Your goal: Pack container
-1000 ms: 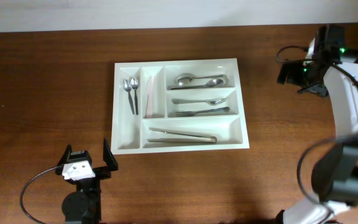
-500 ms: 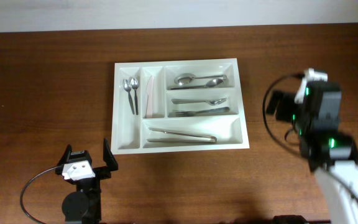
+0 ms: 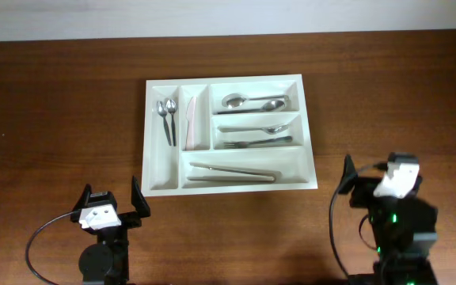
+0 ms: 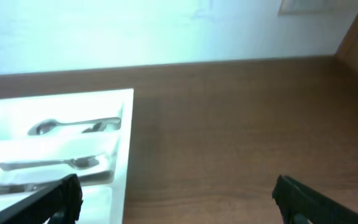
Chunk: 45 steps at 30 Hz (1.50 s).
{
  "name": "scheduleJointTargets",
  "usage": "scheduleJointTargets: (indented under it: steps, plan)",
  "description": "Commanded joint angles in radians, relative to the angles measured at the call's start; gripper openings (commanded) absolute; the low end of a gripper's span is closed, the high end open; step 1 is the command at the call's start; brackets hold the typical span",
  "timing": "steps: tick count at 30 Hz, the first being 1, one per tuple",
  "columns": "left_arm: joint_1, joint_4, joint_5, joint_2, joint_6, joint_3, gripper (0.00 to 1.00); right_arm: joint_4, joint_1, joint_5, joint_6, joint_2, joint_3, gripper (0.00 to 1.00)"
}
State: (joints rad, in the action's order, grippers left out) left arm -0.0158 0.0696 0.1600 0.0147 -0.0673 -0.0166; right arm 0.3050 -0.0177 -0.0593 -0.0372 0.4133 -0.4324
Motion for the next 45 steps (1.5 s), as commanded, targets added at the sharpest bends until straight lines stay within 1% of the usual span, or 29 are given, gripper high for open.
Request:
scheduleJointTargets:
  steps: [1,5,16,26,45]
  plan:
    - [-0.003,-0.002,-0.011,-0.01,0.016,0.008,0.99,-0.01,0.007,0.021,0.023,-0.145,0.092,0.99]
    - [-0.003,-0.002,-0.011,-0.01,0.016,0.008,0.99,-0.01,0.008,0.052,0.022,-0.256,0.165,0.99]
    - [-0.003,-0.002,-0.011,-0.01,0.016,0.008,0.99,-0.003,0.012,0.052,0.023,-0.391,0.273,0.99]
    - [-0.003,-0.002,-0.011,-0.01,0.016,0.008,0.99,-0.016,0.012,0.092,0.023,-0.41,0.344,0.99]
    - [-0.003,-0.002,-0.011,-0.01,0.016,0.008,0.99,-0.018,0.012,0.075,0.023,-0.41,0.344,0.99]
